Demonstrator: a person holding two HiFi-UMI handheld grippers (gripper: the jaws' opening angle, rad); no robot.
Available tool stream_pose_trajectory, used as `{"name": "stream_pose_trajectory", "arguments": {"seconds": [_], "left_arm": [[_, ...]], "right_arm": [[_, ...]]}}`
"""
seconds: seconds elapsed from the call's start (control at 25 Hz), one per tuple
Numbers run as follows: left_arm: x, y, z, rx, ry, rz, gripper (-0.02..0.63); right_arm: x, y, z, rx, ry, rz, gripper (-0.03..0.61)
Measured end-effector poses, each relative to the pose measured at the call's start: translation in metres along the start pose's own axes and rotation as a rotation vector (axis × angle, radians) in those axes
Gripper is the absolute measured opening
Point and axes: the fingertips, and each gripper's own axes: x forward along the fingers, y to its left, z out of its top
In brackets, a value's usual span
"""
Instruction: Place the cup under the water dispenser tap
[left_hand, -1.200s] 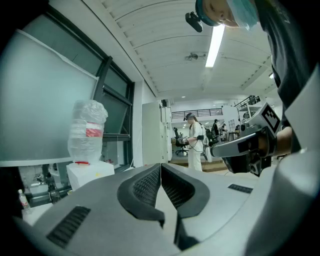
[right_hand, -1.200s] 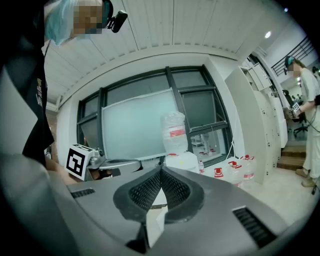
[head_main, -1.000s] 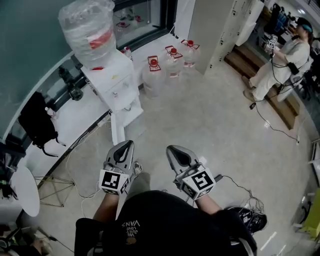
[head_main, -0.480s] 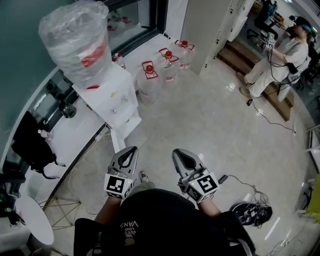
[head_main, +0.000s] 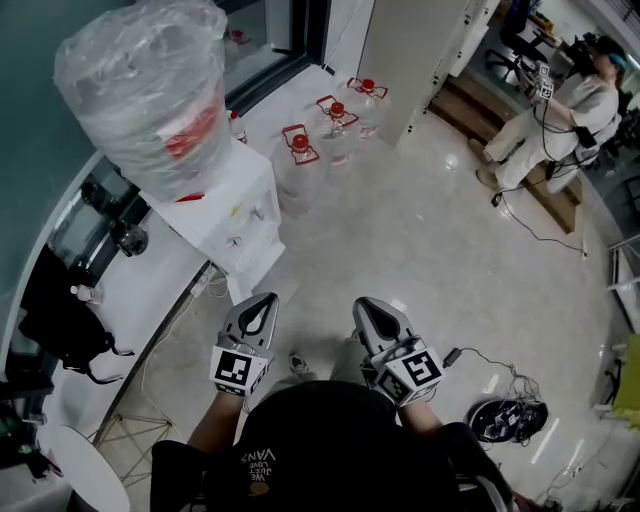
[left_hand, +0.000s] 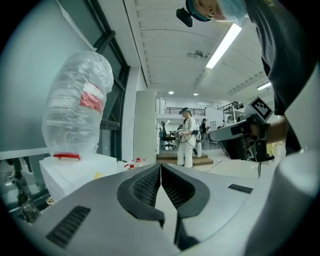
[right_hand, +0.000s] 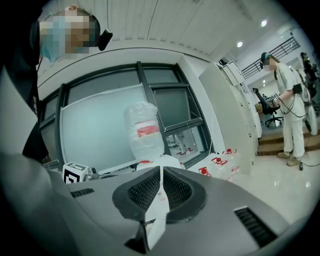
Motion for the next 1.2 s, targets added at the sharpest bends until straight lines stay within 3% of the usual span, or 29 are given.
{"name": "stream_pose_trajectory", "arguments": {"seconds": [0.4,0.64,0.88,1.2], "left_arm": [[0.042,0.056,-0.035,0.005,0.038,0.091,0.021],[0.090,0.069,-0.077,-0.026,0.117,0.114,0.021],[0.150,0.081,-0.144,-0.078,0.231,0.133,0.021],[0.205,0.083,-0.250,-0.094,0.403,0.131,0.023]], "right_arm": [[0.079,-0.018,0.006,-0.056,0.044,0.138,0.046],[0.117,-0.055,-0.006,-0.063,0.107,0.214,0.046],[0.159,-0.113,-0.042,-0.050,0.190,0.287,0.046],[0.194,-0.175,-0.106,0.043,0.239,0.292,0.046]]}}
